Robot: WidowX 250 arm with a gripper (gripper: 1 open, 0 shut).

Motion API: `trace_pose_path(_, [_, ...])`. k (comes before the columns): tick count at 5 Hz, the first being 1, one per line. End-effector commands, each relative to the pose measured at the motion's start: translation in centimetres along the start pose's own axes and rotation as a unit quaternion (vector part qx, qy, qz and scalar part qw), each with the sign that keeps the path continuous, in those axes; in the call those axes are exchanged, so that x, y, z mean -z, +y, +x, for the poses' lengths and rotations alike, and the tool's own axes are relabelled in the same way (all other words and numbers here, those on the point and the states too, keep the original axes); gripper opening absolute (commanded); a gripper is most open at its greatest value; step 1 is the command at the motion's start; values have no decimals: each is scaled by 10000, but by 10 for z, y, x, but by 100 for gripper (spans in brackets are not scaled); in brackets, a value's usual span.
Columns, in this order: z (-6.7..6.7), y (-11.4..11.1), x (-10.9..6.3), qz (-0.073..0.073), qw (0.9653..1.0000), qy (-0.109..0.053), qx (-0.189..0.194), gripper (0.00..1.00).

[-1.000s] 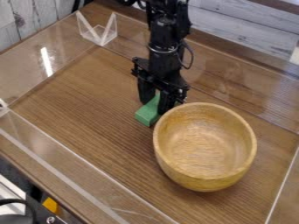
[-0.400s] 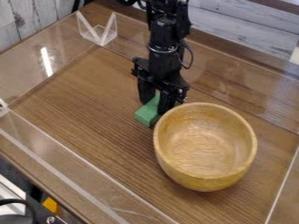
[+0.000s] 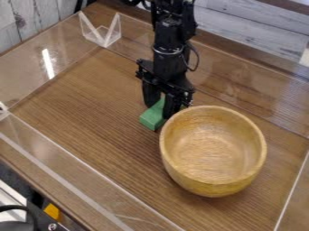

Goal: Put the green block in the brown bowl

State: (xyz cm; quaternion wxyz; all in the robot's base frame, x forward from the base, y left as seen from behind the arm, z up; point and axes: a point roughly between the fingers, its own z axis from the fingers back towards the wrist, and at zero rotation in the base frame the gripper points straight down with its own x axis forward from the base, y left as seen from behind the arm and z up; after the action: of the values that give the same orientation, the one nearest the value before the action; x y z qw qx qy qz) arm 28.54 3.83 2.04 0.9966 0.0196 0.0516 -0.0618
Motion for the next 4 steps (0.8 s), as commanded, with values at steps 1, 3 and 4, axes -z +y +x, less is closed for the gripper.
trace_pose_path(1, [-17, 4, 17, -93, 9991, 412, -8, 0])
trace_pose_path(3, [-24, 2, 20, -152, 9983, 559, -27, 0])
trace_pose_path(4, [-27, 1, 21, -168, 9979, 628, -27, 0])
